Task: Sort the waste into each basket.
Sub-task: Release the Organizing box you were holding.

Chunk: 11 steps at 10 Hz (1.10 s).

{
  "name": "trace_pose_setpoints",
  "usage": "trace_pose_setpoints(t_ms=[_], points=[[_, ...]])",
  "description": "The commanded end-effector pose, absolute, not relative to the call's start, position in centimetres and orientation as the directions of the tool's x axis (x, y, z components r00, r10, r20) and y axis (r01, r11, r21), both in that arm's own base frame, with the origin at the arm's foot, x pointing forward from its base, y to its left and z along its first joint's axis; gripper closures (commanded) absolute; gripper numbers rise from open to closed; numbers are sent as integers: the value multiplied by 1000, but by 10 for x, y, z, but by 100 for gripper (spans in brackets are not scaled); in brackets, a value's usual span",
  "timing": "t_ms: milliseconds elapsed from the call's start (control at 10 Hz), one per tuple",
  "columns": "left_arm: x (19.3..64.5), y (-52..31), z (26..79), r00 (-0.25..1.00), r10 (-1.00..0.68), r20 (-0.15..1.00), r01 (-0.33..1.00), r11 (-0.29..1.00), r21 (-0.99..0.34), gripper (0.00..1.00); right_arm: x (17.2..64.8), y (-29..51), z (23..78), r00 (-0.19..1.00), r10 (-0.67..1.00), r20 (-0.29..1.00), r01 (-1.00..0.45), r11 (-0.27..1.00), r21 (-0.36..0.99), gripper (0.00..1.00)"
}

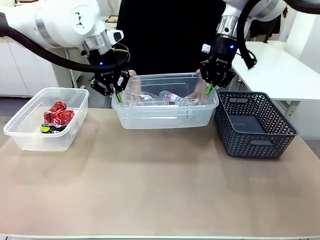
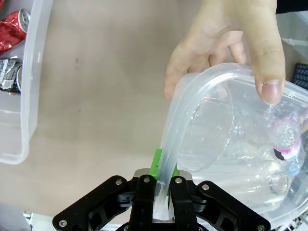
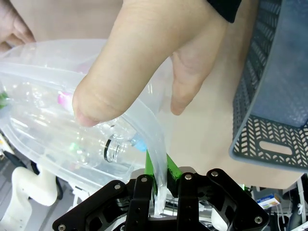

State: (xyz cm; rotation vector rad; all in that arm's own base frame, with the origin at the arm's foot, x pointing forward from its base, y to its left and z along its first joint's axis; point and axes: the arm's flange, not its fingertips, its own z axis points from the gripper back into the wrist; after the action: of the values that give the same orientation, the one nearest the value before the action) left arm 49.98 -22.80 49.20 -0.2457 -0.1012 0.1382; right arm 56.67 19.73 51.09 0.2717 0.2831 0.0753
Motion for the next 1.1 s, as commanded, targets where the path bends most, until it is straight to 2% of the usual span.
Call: trace_pose_setpoints(t_ms=[0, 100, 200, 300, 400, 500, 600, 700, 900, 1000], points=[[498, -226, 492, 984, 157, 84, -130, 957, -260, 95, 558, 198, 513, 961, 107, -255, -29, 956, 291, 94], [500, -228, 492, 985, 148, 83, -124, 961, -249, 95, 567, 197, 511, 958, 111, -266, -35, 961, 275, 94], [496, -232, 495, 988, 129, 84, -106, 965, -241, 37, 558, 190, 514, 975, 80, -206, -15, 954, 299, 39], [489, -232, 499, 989, 118, 93, -92, 965, -246, 37, 550, 186, 518, 986, 73, -152, -17, 940, 341, 39], [481, -229, 505, 987, 111, 114, -80, 966, -246, 0, 543, 180, 524, 995, 49, -86, -16, 937, 349, 0], [472, -225, 514, 985, 100, 141, -62, 966, -252, 33, 536, 175, 531, 999, 39, -1, -36, 929, 368, 0], [462, -220, 526, 971, 114, 210, -54, 961, -272, 0, 528, 170, 537, 991, 15, 133, -64, 923, 380, 0], [452, -217, 534, 945, 122, 303, -21, 949, -315, 0, 520, 169, 540, 972, 14, 235, -104, 922, 374, 16], [437, -212, 537, 913, 82, 400, 69, 935, -347, 0, 504, 168, 543, 918, 33, 394, -177, 926, 334, 0], [434, -210, 535, 906, 64, 418, 93, 934, -344, 0, 498, 168, 542, 892, 35, 451, -188, 936, 298, 0]])
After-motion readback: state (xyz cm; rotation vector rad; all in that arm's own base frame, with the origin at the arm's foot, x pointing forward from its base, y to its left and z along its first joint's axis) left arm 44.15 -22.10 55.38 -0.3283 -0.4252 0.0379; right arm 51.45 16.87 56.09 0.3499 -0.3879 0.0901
